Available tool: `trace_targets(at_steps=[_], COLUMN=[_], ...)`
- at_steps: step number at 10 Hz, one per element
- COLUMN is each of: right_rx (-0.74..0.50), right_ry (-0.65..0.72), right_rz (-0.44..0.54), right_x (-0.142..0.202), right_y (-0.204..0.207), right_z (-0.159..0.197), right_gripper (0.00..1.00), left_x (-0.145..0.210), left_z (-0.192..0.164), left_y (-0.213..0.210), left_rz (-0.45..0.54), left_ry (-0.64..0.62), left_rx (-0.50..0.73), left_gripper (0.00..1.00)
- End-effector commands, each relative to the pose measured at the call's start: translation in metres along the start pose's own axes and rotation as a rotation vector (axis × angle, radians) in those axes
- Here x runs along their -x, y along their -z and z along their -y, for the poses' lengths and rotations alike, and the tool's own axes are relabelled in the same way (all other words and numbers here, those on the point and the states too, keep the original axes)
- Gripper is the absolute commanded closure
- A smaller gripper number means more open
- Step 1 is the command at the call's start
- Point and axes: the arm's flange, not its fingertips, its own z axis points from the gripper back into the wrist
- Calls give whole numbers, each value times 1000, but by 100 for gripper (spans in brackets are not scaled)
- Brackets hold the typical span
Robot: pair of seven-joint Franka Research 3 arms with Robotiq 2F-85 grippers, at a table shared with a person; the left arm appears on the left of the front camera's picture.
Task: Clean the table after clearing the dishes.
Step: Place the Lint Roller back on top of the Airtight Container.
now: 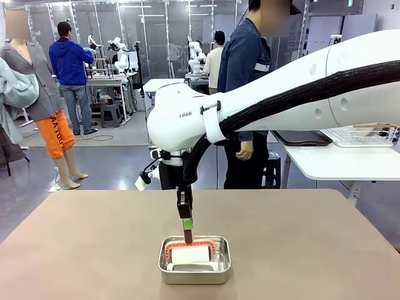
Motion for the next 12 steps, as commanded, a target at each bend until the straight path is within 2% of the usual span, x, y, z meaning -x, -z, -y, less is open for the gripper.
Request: trace_targets(at_steps=[1,6,9,10,11,12], right_rx=[30,22,-2,20,36,52], right_ry=[45,-17,-24,-19,-12,-9], right_rz=[44,105,145,141,143,142], right_x=[7,30,37,39,41,40], right_y=[6,30,37,30,23,16], right_z=[-4,17,18,16,16,16], right_gripper=[79,79,79,52,35,7], left_x=[0,0,0,0,0,0], left_z=[0,0,0,0,0,0], left_y=[-2,-2,-2,-2,-2,-2], left_rz=[2,2,2,2,2,2], left_ry=[1,1,1,1,1,1], left_rx=[-5,-5,-5,-5,-5,-5], left_gripper=[0,0,0,0,0,0])
